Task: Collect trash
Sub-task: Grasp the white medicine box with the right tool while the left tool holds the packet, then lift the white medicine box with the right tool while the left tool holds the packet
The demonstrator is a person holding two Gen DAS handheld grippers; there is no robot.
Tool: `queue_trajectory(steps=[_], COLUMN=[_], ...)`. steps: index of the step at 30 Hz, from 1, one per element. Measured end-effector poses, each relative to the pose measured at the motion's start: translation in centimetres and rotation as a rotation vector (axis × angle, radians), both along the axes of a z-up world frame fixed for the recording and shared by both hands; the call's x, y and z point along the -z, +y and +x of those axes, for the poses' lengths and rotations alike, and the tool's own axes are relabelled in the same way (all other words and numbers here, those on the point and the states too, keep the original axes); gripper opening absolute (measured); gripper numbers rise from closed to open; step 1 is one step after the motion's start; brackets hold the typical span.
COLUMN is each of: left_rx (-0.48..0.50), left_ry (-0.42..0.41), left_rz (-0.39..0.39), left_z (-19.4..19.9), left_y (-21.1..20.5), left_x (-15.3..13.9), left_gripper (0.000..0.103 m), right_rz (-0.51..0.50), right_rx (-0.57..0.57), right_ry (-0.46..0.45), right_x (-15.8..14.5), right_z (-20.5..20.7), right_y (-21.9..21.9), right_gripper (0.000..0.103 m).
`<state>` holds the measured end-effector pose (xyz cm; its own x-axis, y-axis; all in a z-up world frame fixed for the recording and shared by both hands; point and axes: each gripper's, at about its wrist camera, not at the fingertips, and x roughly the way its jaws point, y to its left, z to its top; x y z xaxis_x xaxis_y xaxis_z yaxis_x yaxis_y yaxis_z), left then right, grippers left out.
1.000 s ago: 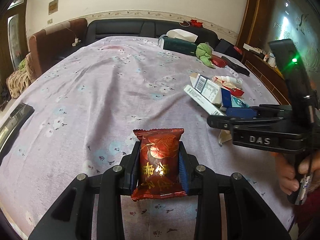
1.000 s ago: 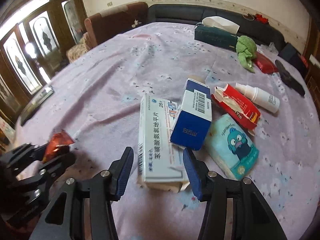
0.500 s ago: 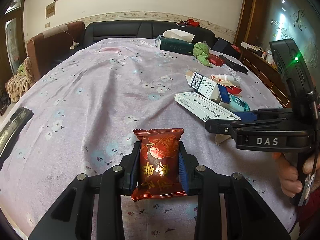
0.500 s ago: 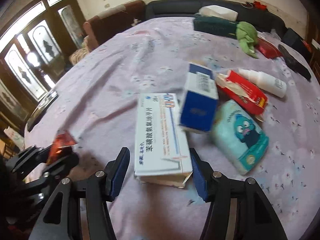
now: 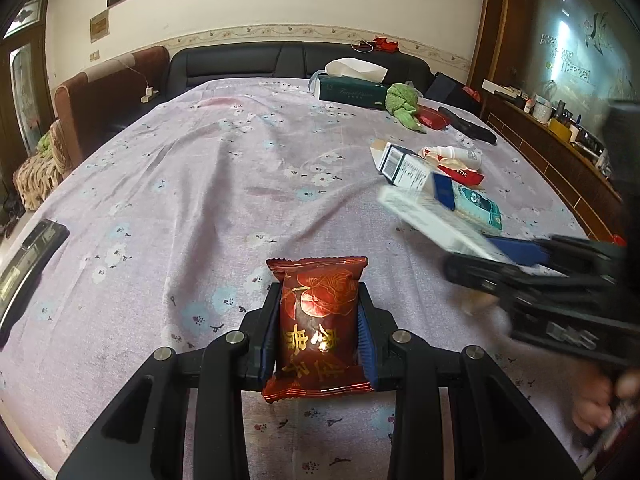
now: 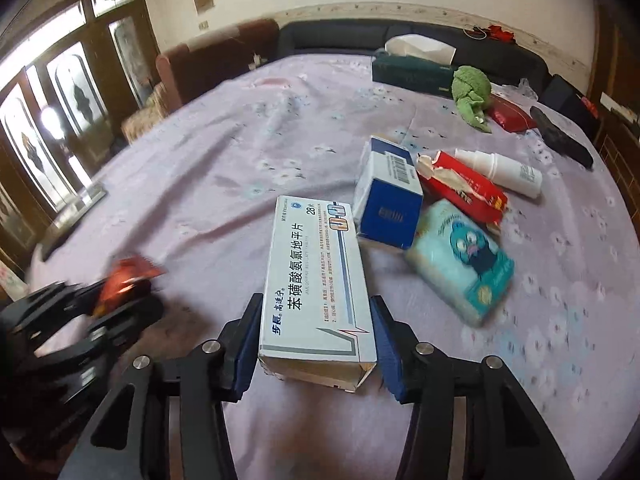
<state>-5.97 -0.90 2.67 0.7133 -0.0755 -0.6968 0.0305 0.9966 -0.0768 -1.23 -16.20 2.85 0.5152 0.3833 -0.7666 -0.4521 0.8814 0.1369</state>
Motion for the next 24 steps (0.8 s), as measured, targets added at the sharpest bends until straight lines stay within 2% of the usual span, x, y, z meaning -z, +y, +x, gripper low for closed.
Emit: queue_trajectory(steps=[5,14,24], left_rx=[-0.012,0.041,0.072], left_ry=[-0.020,-0.045,-0.063], left_rz=[0.051,0.082,0.128], left_z=[-0.3,-0.8,-1.3], left_y=[-0.7,-3.8,-6.3], left_x=[-0.2,-0.9,-1.1], left_gripper=[0.032,0.032,0.032], right_rz=[0.055,0.078,0.071], right_rx=[0.062,0.209,0.225], right_ry=[-0.035,-0.073,-0.102], right_x=[-1.2,-1.8,-2.2], right_z=[-3.8,-6.2,-7.4], right_y=[-2.7,-7.3,-8.0], right_gripper=[0.055,0.055,0.055])
